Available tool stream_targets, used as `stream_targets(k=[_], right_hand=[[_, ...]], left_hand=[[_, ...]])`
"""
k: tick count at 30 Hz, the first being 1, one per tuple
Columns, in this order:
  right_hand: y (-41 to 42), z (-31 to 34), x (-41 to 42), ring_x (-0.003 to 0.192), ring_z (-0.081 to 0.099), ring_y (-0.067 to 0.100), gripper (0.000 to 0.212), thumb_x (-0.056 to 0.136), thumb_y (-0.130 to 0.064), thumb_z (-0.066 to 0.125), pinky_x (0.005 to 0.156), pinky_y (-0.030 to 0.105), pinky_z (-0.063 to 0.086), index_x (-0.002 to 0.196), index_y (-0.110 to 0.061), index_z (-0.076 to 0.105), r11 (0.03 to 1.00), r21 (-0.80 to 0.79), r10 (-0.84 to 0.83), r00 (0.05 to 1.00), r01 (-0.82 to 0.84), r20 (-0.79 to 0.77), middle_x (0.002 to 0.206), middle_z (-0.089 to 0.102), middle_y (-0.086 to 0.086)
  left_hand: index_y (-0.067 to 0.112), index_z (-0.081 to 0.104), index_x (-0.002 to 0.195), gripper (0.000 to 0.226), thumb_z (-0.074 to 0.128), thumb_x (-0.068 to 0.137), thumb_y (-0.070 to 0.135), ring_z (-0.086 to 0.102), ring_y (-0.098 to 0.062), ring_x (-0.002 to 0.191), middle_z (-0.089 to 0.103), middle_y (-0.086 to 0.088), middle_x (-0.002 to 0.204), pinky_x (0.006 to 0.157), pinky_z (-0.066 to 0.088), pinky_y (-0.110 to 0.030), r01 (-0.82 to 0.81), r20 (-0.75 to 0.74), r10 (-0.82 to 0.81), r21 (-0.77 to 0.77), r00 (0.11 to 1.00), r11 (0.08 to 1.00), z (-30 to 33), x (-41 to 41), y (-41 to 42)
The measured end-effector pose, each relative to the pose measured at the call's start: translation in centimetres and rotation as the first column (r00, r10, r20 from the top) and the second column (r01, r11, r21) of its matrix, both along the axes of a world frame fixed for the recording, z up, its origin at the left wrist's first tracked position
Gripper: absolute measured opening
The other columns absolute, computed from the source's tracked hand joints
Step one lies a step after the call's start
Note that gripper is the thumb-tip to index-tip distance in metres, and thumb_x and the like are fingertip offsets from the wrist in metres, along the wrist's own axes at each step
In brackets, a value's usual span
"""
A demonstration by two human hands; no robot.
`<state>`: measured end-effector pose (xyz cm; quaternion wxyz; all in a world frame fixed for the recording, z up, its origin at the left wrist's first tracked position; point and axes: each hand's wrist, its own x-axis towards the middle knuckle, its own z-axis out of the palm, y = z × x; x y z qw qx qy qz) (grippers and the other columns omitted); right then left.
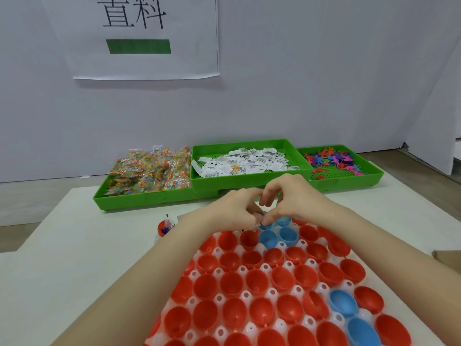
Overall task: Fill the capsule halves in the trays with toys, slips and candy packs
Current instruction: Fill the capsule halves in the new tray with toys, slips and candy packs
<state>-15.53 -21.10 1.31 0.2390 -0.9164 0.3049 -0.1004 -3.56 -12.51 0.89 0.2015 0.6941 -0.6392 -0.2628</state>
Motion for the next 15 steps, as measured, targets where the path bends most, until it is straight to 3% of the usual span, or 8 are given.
stream_targets(k=[5,7,9,10,15], right_hand=[[0.2,0.6,-0.7,0.062,0.051,-0.005,0.023,0.061,-0.026,0.083,0.057,0.016,0.040,0.074,-0.027,0.065,1.000,-0.015,-0.015,0.999,0.015,0.036,0.085,0.066,-0.008],[0.8,1.1,-1.0,0.063,0.050,-0.004,0.018,0.066,-0.030,0.080,0.063,0.022,0.045,0.069,-0.034,0.063,0.999,-0.039,-0.029,0.996,0.032,0.082,0.080,0.064,-0.014],[1.7,1.3,-1.2,0.061,0.047,-0.003,0.011,0.072,-0.036,0.074,0.059,0.022,0.039,0.067,-0.038,0.065,0.993,-0.113,-0.025,0.995,0.037,0.099,0.070,0.058,-0.020],[2.2,1.3,-1.3,0.060,0.045,-0.001,0.006,0.074,-0.041,0.071,0.055,0.020,0.033,0.070,-0.037,0.068,0.986,-0.164,-0.001,0.998,0.012,0.067,0.067,0.054,-0.019],[4.3,0.4,-0.7,0.078,0.047,0.015,0.025,0.079,-0.052,0.060,0.050,0.022,0.019,0.095,-0.035,0.069,0.912,-0.388,0.068,0.981,-0.136,-0.183,0.065,0.038,-0.012]], left_hand=[[0.017,0.047,0.132,0.049,0.053,0.086,0.001,0.059,-0.014,0.098,0.055,-0.003,0.127,0.087,0.048,-0.029,0.026,0.074,-0.026,-0.009,0.997,1.000,0.6,0.6,0.1],[0.015,0.051,0.128,0.044,0.053,0.086,0.001,0.060,-0.015,0.100,0.056,-0.004,0.126,0.090,0.048,-0.032,0.018,0.079,-0.016,-0.019,0.997,1.000,0.6,0.8,0.2],[0.014,0.056,0.123,0.039,0.051,0.086,0.001,0.059,-0.015,0.102,0.060,-0.005,0.122,0.090,0.047,-0.030,0.010,0.097,-0.006,-0.039,0.995,0.999,0.5,1.0,0.3],[0.013,0.058,0.121,0.037,0.051,0.087,0.001,0.059,-0.015,0.102,0.061,-0.005,0.120,0.089,0.047,-0.029,0.003,0.101,0.002,-0.046,0.995,0.999,0.4,1.1,0.3],[0.015,0.060,0.119,0.035,0.063,0.084,0.017,0.060,-0.015,0.100,0.065,-0.001,0.111,0.087,0.048,-0.029,-0.021,0.189,0.021,-0.004,0.982,1.000,0.5,1.5,0.4]])
